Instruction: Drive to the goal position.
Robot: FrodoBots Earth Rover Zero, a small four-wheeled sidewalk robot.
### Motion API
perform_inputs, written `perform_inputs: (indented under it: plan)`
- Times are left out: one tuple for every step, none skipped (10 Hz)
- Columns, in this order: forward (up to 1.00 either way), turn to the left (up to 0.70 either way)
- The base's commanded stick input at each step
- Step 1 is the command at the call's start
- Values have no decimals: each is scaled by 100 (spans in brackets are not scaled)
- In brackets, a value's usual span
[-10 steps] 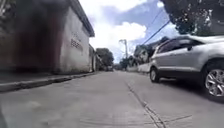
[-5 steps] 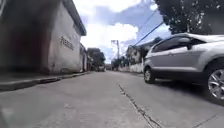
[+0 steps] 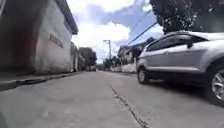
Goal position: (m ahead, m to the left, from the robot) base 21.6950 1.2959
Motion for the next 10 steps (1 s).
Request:
perform_inputs:
  plan:
    - [70, 0]
    - [70, 0]
    - [70, 0]
    - [70, 0]
    - [70, 0]
    - [70, 0]
    - [70, 0]
    - [70, 0]
    - [70, 0]
    - [70, 0]
